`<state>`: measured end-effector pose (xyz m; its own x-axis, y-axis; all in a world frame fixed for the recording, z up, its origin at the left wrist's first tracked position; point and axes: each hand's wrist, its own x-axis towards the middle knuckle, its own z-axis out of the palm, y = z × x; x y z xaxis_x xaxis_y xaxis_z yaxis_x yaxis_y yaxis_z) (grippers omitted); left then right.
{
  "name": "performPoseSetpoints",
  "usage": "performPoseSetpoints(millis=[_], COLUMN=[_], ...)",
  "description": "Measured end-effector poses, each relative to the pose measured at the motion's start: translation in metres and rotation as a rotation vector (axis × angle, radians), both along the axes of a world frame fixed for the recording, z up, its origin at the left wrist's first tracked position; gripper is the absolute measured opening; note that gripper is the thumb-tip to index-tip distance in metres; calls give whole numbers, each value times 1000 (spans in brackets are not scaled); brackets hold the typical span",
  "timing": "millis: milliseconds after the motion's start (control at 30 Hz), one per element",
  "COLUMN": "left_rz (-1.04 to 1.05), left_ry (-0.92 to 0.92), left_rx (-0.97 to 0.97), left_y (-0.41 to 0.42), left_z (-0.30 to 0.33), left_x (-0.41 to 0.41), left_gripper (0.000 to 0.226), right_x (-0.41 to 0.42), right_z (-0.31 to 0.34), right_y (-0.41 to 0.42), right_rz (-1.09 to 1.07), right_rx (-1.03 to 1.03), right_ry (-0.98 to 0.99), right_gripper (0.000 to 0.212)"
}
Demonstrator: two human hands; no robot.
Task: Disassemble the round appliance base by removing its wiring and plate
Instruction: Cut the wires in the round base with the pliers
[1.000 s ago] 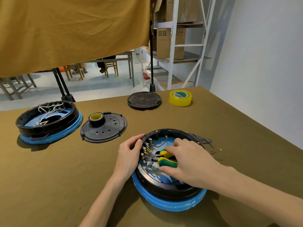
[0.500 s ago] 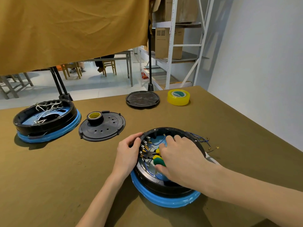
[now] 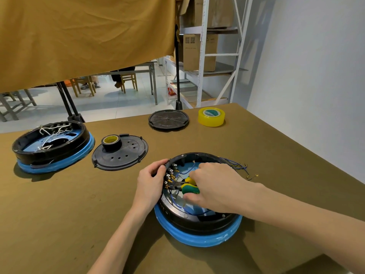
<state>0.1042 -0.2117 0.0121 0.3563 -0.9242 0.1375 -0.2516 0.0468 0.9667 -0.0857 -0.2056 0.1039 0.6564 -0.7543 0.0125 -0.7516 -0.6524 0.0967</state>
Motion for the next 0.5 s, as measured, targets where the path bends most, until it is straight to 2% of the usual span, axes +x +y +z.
performPoseSetpoints(millis=[167, 433, 500], left_rz=[-4, -9, -16], left_ry=[1, 12, 12], left_rx=[-5, -3, 0], left_y=[0, -1, 0], left_z=[1, 0, 0], left_x=[0, 1, 2], left_gripper=[29, 30, 30], right_x=[13, 10, 4], right_z=[2, -11, -15], right_y=[1, -5, -8], right_rz=[62, 37, 7], right_rx=[-132, -92, -1], right_ry=[37, -11, -44], right_gripper=[43, 47, 50])
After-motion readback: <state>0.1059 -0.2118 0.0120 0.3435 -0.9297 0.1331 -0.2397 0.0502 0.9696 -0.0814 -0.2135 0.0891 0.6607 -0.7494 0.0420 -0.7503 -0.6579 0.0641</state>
